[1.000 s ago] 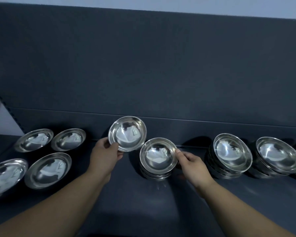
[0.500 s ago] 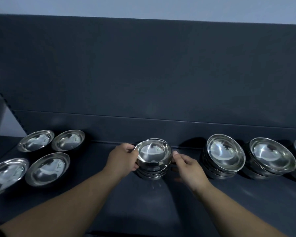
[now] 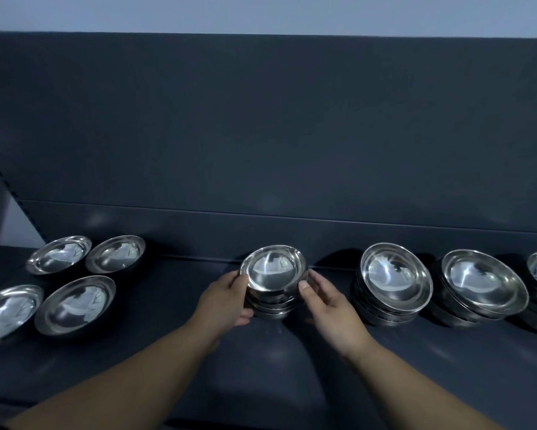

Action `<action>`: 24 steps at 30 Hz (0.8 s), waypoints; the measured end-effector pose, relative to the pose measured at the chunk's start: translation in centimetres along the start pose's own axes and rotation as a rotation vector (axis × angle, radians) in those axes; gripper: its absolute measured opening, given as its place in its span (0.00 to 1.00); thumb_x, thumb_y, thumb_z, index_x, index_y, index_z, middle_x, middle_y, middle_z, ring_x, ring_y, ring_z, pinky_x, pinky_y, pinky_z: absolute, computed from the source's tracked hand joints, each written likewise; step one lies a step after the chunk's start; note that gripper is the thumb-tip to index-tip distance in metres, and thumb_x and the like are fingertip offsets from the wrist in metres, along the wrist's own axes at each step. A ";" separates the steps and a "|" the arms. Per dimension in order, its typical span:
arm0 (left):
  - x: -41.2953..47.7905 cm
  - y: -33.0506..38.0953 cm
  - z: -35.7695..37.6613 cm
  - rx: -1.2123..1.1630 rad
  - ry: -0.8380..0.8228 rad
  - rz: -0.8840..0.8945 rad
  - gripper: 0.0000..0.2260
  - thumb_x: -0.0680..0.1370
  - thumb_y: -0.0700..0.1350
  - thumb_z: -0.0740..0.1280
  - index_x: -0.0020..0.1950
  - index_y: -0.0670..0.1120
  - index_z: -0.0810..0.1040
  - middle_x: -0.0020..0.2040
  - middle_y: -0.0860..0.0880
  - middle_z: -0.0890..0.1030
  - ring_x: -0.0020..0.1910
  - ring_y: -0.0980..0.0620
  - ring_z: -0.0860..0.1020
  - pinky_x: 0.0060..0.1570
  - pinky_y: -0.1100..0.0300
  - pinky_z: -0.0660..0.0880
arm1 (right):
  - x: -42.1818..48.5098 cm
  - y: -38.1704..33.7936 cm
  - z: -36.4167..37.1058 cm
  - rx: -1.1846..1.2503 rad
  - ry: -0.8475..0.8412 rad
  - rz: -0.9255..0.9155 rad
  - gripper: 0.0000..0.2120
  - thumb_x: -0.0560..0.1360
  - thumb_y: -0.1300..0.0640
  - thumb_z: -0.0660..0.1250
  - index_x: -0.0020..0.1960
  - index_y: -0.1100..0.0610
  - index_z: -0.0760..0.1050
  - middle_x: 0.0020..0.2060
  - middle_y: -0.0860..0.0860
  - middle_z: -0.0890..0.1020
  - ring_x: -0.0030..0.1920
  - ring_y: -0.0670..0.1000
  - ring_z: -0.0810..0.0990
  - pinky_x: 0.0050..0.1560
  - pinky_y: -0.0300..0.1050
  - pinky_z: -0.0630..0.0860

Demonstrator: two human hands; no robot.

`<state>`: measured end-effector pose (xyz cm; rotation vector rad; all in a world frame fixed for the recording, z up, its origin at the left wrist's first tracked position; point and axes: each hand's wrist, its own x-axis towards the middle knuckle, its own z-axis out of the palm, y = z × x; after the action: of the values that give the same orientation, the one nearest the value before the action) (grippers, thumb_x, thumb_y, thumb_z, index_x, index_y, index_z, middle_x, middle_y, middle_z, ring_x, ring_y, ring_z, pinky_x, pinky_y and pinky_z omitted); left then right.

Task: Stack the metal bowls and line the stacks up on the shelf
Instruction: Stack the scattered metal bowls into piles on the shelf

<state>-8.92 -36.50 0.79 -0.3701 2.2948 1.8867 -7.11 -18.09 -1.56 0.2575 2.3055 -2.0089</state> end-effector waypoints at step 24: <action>-4.4 -5.9 -8.0 0.851 0.239 0.102 0.28 0.78 0.56 0.64 0.76 0.50 0.63 0.75 0.49 0.64 0.73 0.51 0.64 0.72 0.59 0.61 | -2.6 2.0 5.2 -0.922 -0.376 -0.190 0.32 0.73 0.42 0.69 0.74 0.50 0.67 0.72 0.48 0.70 0.72 0.48 0.68 0.73 0.37 0.61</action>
<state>-2.66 -44.94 -2.03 -0.3651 3.0304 0.7606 -4.53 -23.18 -3.83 -0.3714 2.7267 -0.7458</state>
